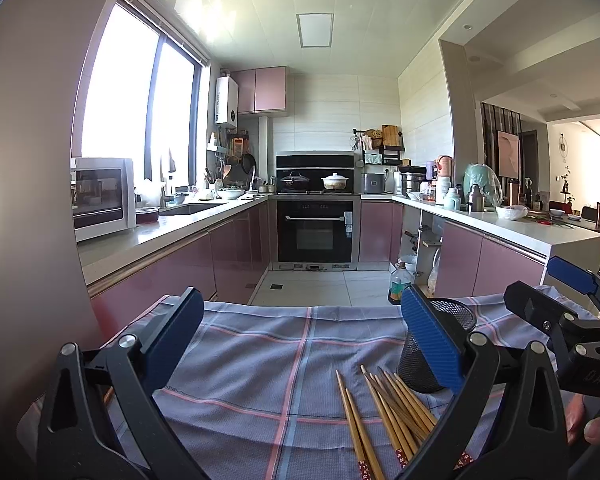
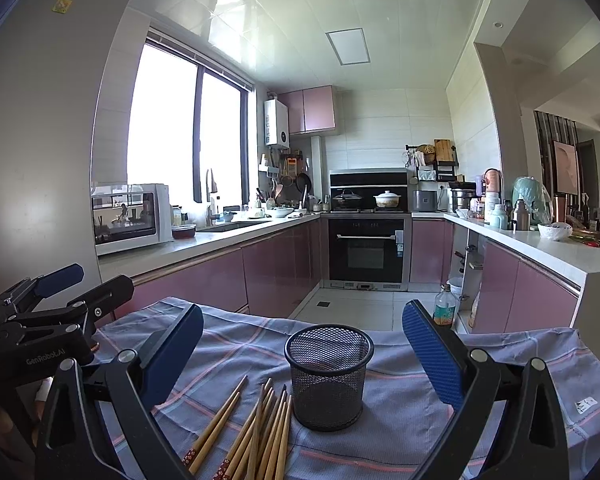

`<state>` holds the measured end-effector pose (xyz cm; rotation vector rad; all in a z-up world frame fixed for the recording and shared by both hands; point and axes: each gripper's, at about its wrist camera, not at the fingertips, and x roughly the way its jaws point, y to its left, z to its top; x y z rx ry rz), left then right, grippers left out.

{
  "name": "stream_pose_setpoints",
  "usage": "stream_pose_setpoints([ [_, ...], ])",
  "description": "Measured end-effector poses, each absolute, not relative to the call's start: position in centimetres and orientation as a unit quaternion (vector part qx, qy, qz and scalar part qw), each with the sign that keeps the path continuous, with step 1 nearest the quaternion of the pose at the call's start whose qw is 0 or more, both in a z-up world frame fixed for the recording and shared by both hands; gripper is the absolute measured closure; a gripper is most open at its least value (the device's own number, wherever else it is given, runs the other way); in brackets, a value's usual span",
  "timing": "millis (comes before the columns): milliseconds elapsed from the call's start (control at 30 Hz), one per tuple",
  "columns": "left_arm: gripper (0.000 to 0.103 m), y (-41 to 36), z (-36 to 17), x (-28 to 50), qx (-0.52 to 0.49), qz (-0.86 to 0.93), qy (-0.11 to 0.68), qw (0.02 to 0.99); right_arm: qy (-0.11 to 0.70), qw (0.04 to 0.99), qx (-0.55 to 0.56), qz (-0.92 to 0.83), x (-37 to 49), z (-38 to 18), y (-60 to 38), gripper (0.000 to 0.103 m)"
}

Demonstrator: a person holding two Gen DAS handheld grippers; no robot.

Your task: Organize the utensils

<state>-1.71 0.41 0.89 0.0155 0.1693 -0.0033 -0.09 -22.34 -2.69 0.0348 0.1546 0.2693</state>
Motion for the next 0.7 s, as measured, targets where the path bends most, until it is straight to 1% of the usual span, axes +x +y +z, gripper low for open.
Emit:
stream_pose_setpoints([
  [700, 0.006, 0.37, 0.84, -1.68, 0.007, -0.002, 0.085, 0.996, 0.076, 0.987, 0.019, 0.138, -0.06, -2.57, -22.40, 0.007],
])
